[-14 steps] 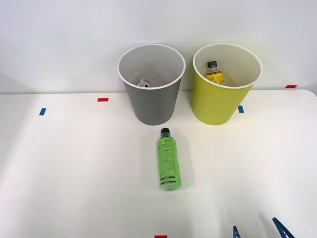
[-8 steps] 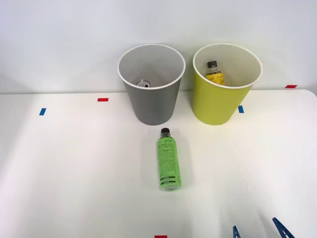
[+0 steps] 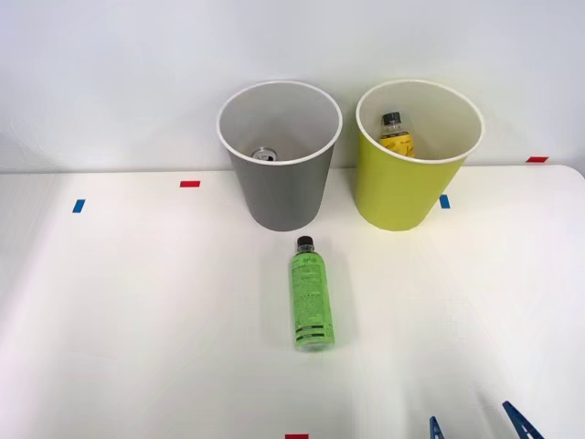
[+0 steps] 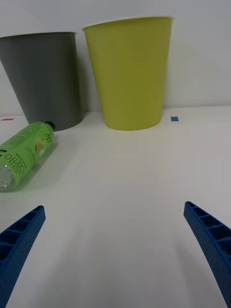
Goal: Put cans in the gray bin, plastic bottles in the light green bin
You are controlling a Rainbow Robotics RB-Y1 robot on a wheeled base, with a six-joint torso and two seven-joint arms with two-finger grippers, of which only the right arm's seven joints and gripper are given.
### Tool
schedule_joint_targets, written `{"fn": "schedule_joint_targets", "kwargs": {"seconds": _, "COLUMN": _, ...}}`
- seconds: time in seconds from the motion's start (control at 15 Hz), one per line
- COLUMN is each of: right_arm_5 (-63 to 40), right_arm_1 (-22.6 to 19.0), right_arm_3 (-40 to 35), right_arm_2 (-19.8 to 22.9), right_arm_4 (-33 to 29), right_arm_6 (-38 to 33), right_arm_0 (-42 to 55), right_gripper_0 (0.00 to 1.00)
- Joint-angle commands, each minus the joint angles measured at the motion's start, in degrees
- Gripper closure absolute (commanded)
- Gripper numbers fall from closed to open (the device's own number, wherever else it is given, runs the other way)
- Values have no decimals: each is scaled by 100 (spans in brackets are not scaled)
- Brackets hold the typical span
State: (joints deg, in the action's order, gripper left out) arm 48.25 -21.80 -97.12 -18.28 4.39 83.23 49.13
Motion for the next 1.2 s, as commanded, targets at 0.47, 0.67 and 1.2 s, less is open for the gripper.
{"fn": "schedule_joint_targets", "kwargs": {"seconds": 0.47, "right_arm_5": 0, "right_arm_1": 0, "right_arm_3": 0, "right_arm_2": 0, "right_arm_4": 0, "right_arm_6": 0, "right_arm_0": 0, "right_gripper_0": 0}}
{"fn": "schedule_joint_targets", "kwargs": {"seconds": 0.67, "right_arm_5": 0, "right_arm_1": 0, "right_arm_3": 0, "right_arm_2": 0, "right_arm_4": 0, "right_arm_6": 0, "right_arm_0": 0, "right_gripper_0": 0}}
{"fn": "schedule_joint_targets", "kwargs": {"seconds": 1.2, "right_arm_5": 0, "right_arm_1": 0, "right_arm_3": 0, "right_arm_2": 0, "right_arm_4": 0, "right_arm_6": 0, "right_arm_0": 0, "right_gripper_0": 0}}
